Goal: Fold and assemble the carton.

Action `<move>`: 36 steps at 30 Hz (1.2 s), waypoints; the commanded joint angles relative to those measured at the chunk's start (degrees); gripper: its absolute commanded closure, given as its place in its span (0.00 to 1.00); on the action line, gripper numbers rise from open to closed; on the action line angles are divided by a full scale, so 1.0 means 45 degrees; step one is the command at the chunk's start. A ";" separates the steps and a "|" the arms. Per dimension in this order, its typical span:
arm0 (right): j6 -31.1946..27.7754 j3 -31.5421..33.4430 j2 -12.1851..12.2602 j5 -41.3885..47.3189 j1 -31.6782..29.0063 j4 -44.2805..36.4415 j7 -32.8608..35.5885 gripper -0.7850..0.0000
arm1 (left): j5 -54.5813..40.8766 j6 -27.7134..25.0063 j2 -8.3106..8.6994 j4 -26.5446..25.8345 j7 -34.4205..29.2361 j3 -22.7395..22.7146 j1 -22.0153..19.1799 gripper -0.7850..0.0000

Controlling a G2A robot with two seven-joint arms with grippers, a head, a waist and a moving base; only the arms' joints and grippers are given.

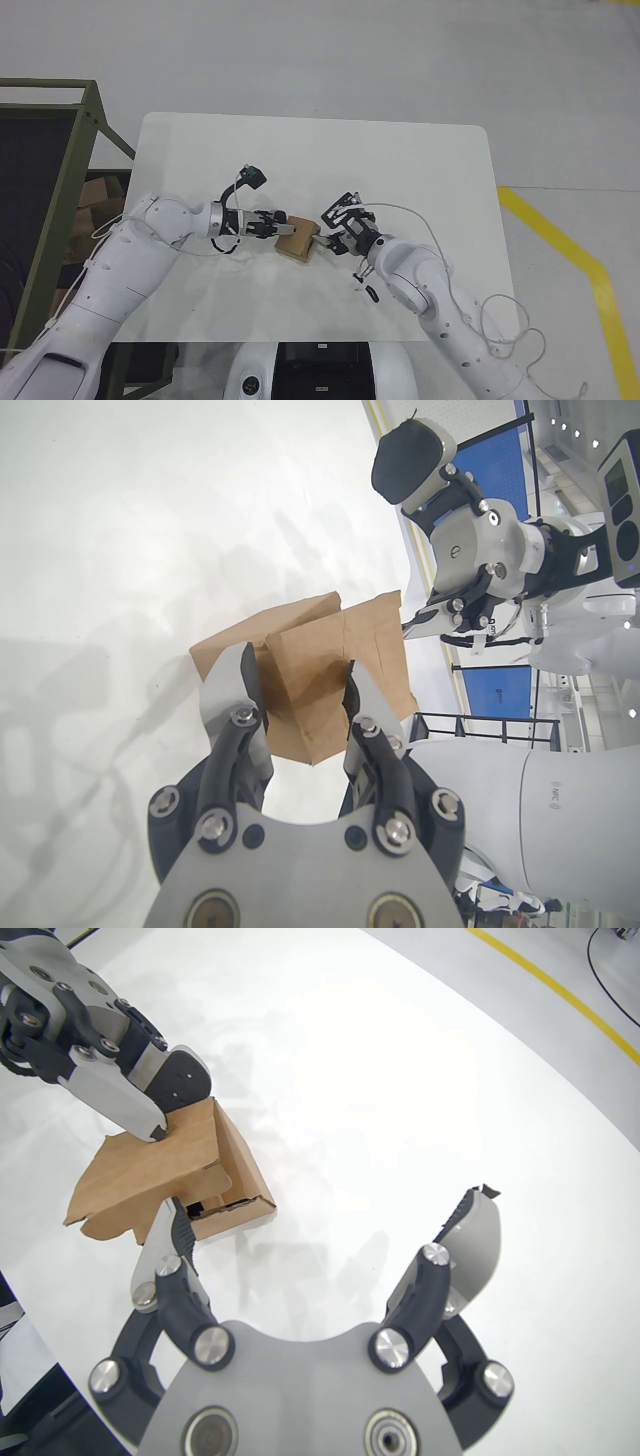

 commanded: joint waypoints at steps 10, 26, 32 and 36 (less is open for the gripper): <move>0.0021 -0.0059 -0.0040 0.0042 0.0074 0.0261 -0.0039 0.00 | 0.0245 0.0166 -0.0035 -0.0009 0.0123 0.0133 -0.0084 0.55; -0.0140 0.0065 -0.0028 0.0108 -0.0074 0.0549 -0.0380 0.00 | 0.0570 0.0381 -0.0078 0.0002 0.0224 0.0297 -0.0151 0.58; -0.0187 0.0118 -0.0016 0.0090 -0.0153 0.0627 -0.0573 0.00 | 0.0638 0.0465 -0.0090 0.0005 0.0218 0.0338 -0.0171 0.58; -0.0195 0.0148 -0.0008 0.0028 -0.0192 0.0652 -0.0685 0.00 | 0.0674 0.0487 -0.0092 0.0002 0.0196 0.0346 -0.0187 0.58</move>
